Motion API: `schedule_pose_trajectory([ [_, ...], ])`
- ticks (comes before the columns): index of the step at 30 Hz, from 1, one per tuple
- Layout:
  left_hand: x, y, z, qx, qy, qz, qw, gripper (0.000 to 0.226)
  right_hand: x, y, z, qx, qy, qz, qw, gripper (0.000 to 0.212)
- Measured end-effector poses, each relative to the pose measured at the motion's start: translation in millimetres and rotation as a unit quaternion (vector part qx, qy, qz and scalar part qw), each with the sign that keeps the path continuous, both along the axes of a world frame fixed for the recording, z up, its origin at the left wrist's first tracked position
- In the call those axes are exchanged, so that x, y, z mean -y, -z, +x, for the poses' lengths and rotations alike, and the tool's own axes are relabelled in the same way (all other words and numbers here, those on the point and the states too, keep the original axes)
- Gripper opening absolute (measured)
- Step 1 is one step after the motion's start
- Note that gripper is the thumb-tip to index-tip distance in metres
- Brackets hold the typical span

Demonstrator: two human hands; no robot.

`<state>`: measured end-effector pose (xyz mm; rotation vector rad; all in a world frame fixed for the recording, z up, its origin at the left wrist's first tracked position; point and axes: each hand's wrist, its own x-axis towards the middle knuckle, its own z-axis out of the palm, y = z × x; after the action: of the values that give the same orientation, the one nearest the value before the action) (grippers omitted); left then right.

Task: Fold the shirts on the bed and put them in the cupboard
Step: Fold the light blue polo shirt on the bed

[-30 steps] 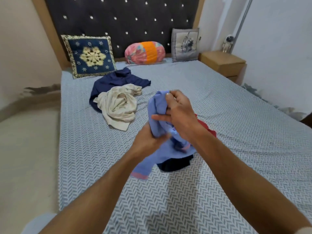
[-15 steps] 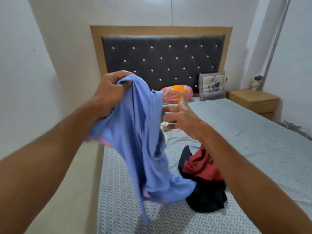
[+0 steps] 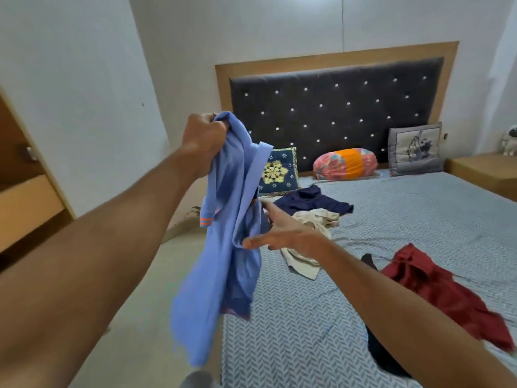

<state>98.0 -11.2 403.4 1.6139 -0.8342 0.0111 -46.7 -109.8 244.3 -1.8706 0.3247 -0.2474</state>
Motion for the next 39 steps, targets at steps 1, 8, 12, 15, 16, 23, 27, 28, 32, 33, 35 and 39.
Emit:
schedule_pose_trajectory([
  [1,-6.1,-2.0,6.5,-0.011,-0.009,-0.007,1.0,0.03,1.1,5.2,3.0,0.01,0.003,0.004,1.0,0.117],
  [8,-34.1,-11.5,37.1,-0.078,-0.016,-0.047,0.996,0.016,16.7,6.4,27.4,0.134,0.237,-0.206,0.94,0.055],
  [12,-47.4,4.8,35.8,-0.079,0.028,-0.01,0.996,0.016,41.5,-24.2,34.0,0.131,0.379,-0.186,0.897,0.033],
  [15,-58.7,29.6,25.5,-0.123,0.149,0.06,0.979,0.01,50.5,-50.9,37.7,0.102,0.41,-0.122,0.898,0.021],
  [16,-60.6,39.7,22.7,-0.146,0.2,0.104,0.963,0.016,51.9,-57.7,41.3,0.118,0.393,-0.069,0.909,0.021],
  [23,-37.5,78.9,-6.1,-0.095,0.271,0.145,0.947,0.007,46.4,-80.3,41.8,0.242,0.136,0.207,0.938,0.025],
  [27,-12.9,70.8,1.6,0.091,0.089,0.059,0.99,0.046,48.2,-79.5,26.3,0.174,0.113,0.227,0.952,0.027],
  [28,-9.3,70.4,2.2,0.096,0.137,0.097,0.981,0.064,48.1,-79.7,22.7,0.168,0.09,0.249,0.95,0.03],
  [32,3.8,84.3,0.7,-0.018,0.312,0.163,0.936,0.077,48.7,-80.9,18.2,0.143,0.02,0.248,0.958,0.024],
  [33,7.2,91.2,-0.3,-0.036,0.327,0.158,0.931,0.059,47.0,-80.9,16.7,0.13,0.014,0.247,0.96,0.018],
  [35,11.2,101.4,-1.9,-0.019,0.288,0.173,0.942,0.024,49.6,-81.7,16.1,0.114,0.038,0.185,0.975,0.012],
  [39,11.2,105.1,-0.2,-0.05,0.169,0.139,0.975,0.025,71.9,-67.1,0.4,0.072,0.062,0.074,0.993,0.046],
])
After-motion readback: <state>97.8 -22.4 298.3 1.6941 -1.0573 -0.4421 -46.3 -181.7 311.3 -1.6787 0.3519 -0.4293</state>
